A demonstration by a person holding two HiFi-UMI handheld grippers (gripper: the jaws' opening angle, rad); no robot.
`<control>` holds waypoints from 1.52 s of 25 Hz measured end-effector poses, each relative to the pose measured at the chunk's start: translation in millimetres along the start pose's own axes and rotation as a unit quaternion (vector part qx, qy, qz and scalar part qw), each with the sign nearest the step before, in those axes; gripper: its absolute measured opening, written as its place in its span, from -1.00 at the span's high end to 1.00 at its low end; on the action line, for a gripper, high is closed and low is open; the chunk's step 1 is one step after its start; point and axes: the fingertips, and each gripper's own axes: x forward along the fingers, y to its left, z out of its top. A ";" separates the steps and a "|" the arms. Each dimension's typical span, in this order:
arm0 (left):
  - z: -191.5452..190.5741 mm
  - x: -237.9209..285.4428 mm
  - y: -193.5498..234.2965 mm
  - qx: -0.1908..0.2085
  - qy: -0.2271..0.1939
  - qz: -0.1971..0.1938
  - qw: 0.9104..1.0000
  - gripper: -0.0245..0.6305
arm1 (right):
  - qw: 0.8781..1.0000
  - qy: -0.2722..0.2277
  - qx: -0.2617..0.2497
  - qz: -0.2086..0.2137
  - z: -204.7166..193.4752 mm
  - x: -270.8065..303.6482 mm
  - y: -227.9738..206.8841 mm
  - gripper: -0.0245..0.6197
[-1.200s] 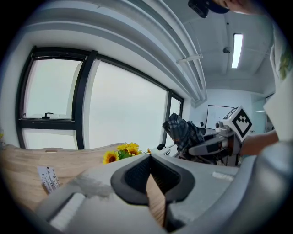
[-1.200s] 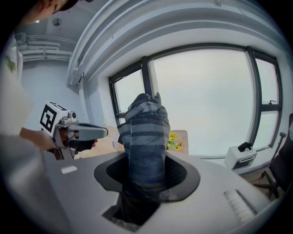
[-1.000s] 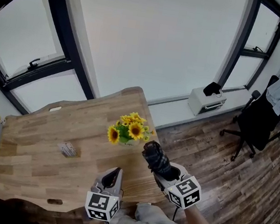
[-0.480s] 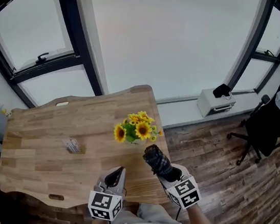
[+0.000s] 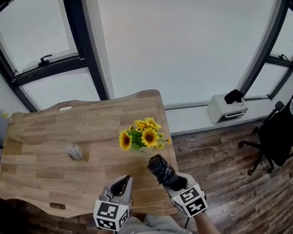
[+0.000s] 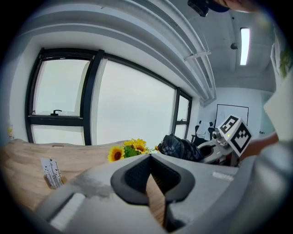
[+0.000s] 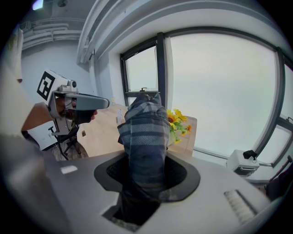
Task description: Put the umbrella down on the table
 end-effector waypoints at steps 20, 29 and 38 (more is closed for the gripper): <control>-19.0 7.0 5.6 -0.017 0.017 0.020 0.999 0.92 | 0.997 0.062 -0.020 0.050 -31.9 35.9 2.4 0.39; -25.4 12.5 -2.2 -0.017 0.027 0.016 0.999 0.92 | 0.995 0.082 -0.030 0.056 -44.9 45.9 -3.5 0.39; -30.5 17.8 2.4 -0.021 0.040 0.025 0.999 0.92 | 0.991 0.103 -0.032 0.073 -59.1 62.9 -5.7 0.39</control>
